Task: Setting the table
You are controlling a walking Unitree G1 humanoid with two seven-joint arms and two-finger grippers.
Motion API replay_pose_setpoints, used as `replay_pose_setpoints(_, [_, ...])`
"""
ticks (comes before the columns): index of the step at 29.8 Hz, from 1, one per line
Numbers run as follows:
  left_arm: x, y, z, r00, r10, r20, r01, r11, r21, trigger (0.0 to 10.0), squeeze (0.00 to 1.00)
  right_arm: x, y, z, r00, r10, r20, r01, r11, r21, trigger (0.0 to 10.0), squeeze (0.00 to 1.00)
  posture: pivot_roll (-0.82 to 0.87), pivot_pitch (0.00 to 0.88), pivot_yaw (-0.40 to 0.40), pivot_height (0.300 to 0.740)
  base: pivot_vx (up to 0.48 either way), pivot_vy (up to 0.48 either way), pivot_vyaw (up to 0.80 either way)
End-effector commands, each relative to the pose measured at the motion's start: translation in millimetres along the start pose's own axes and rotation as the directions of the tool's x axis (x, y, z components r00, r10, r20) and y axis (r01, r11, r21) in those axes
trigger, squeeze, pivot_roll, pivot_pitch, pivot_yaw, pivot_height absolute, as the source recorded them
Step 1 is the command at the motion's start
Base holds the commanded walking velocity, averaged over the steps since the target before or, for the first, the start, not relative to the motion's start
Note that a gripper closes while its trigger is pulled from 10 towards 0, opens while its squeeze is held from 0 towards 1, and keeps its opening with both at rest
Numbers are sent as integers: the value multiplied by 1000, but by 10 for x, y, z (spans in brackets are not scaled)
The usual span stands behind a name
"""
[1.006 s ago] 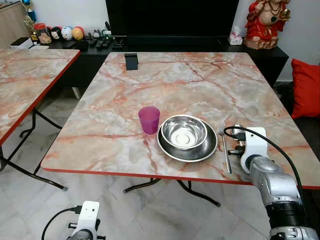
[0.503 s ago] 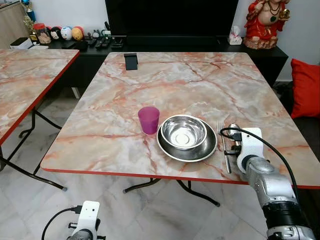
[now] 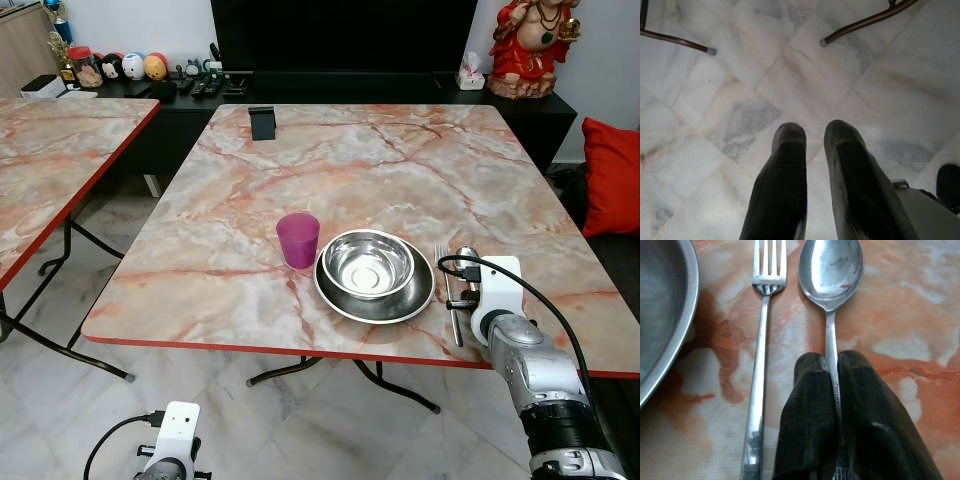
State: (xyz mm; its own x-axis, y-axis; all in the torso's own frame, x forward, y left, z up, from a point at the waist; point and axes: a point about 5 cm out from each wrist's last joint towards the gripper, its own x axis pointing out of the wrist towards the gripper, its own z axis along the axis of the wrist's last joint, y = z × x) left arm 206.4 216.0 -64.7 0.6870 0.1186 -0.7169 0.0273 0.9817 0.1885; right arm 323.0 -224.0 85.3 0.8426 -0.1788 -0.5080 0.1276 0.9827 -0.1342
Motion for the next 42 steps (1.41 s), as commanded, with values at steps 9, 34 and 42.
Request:
replay_pose_setpoints(9, [7,32,31,1000,0,7,-1,1000,24,10000,0,19,-3,21,1000,-10,5,10,1000,9,10000,0,-5,0,27,740,0,0,0])
replay_pose_setpoints(34, [11,42,49,1000,7,11,-7,1000,21,10000,0,34,8,13,1000,1,1,-1,1000,-6,10000,537,-1,0,28,740,0,0,0])
replay_pose_setpoints(42, [11,46,51,1000,7,11,-8,1000,21,10000,0,35,23,19,1000,10,3,-9,1000,-15,10000,722,-1,0,28,740,0,0,0])
